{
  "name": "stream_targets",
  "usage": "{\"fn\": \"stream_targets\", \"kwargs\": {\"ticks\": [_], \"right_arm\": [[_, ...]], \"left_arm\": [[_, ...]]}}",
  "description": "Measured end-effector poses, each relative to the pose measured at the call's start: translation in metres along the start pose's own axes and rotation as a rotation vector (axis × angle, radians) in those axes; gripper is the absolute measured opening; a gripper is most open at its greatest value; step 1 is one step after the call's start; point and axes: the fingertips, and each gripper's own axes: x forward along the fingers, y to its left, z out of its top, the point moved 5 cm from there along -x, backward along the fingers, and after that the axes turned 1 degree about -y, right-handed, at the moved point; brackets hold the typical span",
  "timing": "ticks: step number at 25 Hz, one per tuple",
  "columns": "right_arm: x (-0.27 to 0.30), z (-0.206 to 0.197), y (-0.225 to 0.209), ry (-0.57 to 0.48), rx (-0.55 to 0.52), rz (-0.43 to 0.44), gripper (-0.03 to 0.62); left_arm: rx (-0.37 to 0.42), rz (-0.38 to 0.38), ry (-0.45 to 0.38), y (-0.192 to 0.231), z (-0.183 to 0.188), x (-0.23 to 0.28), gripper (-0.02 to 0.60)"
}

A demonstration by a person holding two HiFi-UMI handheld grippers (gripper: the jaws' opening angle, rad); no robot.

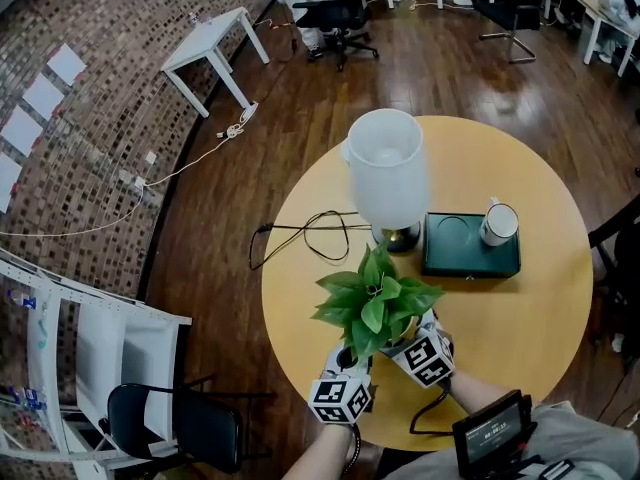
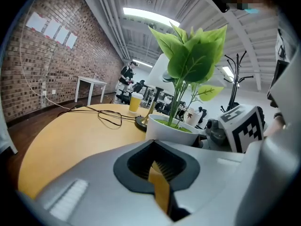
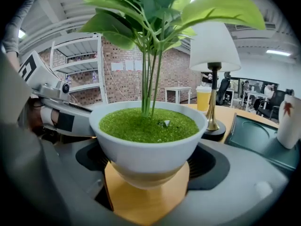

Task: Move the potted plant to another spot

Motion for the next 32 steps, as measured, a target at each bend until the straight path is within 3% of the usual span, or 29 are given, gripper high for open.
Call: {"fn": "stream_targets", "kwargs": {"ticks": [15,32], "right_arm": [[0.036,-0.021,-0.014,0.01,-0.038,0.017,0.503],[0.039,-0.032,-0.012,0.041,-0.084,0.021,0.505]], "left_arm": [[-0.04,0.055,0.041,0.025,-0.022,0.027,0.0],[-0.029,0.05,0.054,0.023,-0.027,0.02,0.002]]}}
